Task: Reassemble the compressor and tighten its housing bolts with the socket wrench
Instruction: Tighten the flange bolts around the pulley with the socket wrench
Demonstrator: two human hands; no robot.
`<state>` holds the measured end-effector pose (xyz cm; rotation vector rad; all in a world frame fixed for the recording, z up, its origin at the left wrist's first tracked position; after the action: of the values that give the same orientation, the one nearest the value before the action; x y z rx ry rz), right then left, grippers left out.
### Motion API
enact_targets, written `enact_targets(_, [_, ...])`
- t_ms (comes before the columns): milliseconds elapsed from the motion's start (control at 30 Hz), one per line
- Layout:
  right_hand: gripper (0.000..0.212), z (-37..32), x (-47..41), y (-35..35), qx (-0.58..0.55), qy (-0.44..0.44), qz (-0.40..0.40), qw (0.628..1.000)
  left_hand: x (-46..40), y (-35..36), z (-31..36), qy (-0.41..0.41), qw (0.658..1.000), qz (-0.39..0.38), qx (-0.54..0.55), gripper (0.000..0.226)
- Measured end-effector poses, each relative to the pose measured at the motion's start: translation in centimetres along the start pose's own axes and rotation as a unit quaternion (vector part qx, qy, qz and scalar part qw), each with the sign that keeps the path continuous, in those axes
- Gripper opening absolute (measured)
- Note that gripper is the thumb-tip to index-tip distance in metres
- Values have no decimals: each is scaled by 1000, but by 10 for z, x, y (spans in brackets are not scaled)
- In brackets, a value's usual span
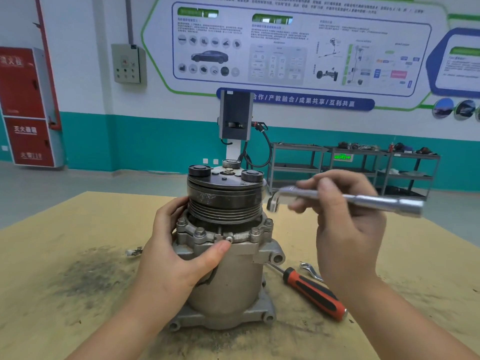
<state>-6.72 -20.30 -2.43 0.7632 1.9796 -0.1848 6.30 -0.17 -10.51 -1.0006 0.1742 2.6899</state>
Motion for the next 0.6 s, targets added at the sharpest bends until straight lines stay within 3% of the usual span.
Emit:
enact_targets(100, [7,6,-13,-15,-114,76,66,988,1,-1,0,-2,1000,11,0,71])
enact_targets(233, [15,16,-15,-20,-180,147,102,967,5,5,5,-11,998,45,-31,72])
enact_targets(333, [16,23,-6,-10,-185,178,88,962,11,18,10,-17,992,86,-86,77])
enact_targets(433, [19,29,0,-4,-176,195,75,962,21,40,21,-13,974,122,-193,109])
enact_targets(600, [24,34,1,-8,-139,199,74,967,27,95,27,-70,959,74,-264,122])
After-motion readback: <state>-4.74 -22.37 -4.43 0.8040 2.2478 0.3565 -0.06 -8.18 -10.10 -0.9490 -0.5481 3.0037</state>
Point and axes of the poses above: each hand's wrist, its own x-axis away from the middle knuckle, its own y-axis out of the palm, z = x × y, the point moved 10 cm from there along -x, towards the middle knuckle, and after that the axes turned 8 degrees about x, right-handed, at the moved point
